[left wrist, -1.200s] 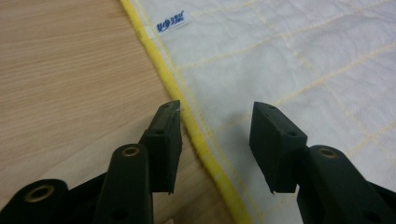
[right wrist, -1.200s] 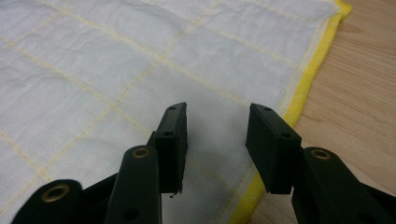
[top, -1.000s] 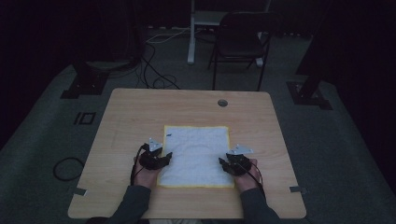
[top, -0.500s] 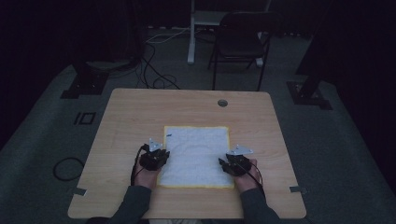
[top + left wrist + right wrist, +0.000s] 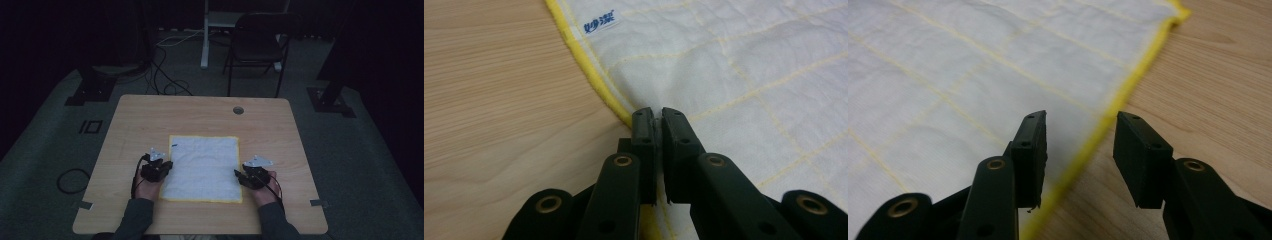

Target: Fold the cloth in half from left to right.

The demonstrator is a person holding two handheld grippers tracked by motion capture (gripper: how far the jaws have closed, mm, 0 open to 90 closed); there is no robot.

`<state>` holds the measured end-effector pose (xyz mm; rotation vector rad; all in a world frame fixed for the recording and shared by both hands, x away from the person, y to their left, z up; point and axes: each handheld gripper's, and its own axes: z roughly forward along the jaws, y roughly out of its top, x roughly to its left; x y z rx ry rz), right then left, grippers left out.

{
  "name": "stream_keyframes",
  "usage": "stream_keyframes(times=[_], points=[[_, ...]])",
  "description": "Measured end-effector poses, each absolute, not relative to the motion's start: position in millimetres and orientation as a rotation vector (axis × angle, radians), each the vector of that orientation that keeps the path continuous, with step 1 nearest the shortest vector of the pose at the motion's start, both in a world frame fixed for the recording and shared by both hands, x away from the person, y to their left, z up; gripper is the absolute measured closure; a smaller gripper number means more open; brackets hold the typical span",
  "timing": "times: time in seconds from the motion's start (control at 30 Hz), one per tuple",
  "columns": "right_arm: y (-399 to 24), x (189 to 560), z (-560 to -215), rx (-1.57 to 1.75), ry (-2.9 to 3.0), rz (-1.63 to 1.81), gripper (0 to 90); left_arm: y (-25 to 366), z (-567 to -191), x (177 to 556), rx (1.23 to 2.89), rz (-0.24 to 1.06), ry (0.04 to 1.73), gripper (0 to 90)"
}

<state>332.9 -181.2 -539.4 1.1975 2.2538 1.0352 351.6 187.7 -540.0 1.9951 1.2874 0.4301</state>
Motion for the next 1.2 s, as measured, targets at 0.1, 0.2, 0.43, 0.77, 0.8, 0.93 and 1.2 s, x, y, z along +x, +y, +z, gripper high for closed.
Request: stream_keyframes(times=[0.1,0.2,0.43,0.77,0.8,0.93,1.2], points=[[-182,333,-539,1.201,2.250,1.036,56.6,195,-539,353,1.999,0.426,1.301,85.8],[-183,333,-539,1.205,2.248,1.036,56.6,199,-538,354,1.990,0.424,1.319,86.0],[-185,334,-539,1.213,2.241,1.045,56.6,204,-539,355,1.943,0.357,1.332,87.4],[-186,333,-538,1.217,2.241,1.048,56.5,201,-522,352,1.876,0.309,1.225,87.6],[-187,332,-538,1.217,2.240,1.047,56.5,200,-518,351,1.872,0.308,1.204,87.6],[-189,331,-536,1.217,2.233,1.053,56.4,197,-508,351,1.854,0.294,1.172,87.6],[-193,330,-535,1.227,2.224,1.056,56.4,184,-490,354,1.838,0.279,1.100,87.7]])
